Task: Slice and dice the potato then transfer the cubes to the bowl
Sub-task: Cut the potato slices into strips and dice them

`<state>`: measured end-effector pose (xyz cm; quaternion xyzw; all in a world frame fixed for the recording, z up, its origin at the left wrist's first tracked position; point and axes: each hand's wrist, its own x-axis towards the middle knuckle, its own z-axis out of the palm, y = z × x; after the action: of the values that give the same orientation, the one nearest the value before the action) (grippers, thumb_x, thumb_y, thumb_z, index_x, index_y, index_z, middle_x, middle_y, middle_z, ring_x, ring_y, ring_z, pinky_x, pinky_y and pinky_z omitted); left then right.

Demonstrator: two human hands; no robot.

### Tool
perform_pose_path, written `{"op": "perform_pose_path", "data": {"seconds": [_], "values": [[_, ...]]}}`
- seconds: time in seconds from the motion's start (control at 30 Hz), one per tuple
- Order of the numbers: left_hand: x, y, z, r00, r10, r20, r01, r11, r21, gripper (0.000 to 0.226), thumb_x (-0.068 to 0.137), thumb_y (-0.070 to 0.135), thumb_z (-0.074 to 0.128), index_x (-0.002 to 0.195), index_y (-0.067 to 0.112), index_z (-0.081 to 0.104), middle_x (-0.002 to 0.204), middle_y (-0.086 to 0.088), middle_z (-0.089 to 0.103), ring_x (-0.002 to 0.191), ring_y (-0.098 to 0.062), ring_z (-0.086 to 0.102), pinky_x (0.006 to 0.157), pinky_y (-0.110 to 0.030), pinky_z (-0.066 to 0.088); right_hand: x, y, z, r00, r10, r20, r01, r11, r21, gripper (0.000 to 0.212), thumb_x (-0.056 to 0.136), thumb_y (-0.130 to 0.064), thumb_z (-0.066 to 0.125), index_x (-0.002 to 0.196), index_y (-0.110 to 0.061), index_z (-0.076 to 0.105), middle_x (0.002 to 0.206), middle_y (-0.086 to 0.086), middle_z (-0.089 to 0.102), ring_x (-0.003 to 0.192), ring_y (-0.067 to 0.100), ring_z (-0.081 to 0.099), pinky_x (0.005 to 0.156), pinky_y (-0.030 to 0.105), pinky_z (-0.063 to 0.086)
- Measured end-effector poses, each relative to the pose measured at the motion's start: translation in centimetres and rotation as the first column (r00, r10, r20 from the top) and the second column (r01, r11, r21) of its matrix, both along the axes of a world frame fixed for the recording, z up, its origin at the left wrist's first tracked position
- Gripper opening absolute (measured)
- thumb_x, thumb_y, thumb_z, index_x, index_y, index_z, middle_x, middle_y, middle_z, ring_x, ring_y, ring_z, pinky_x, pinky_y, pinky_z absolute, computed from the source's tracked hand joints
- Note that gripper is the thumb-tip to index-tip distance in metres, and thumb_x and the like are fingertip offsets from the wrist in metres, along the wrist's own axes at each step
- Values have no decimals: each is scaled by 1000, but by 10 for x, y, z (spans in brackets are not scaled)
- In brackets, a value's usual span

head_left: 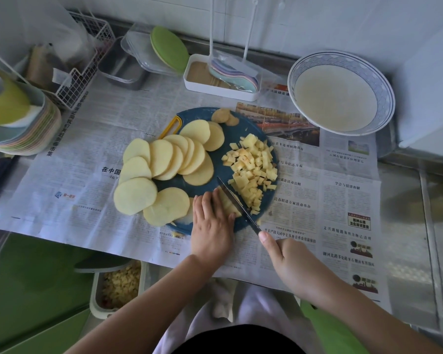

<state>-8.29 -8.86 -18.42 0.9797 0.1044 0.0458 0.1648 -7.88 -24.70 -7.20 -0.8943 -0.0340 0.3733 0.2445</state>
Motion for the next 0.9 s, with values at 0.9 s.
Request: {"op": "perform_pose_path", "data": {"seconds": [0.9], "values": [[-8,11,15,995,-21,99,33,992,-125,68,95,45,33,141,-5,33,131,-22,47,126,-35,32,112,-48,26,-16,4,-21,982,-126,140,81,954,287,65,88,-65,21,59,-9,40,45,-2,33,40,9,32,52,32,34]]}}
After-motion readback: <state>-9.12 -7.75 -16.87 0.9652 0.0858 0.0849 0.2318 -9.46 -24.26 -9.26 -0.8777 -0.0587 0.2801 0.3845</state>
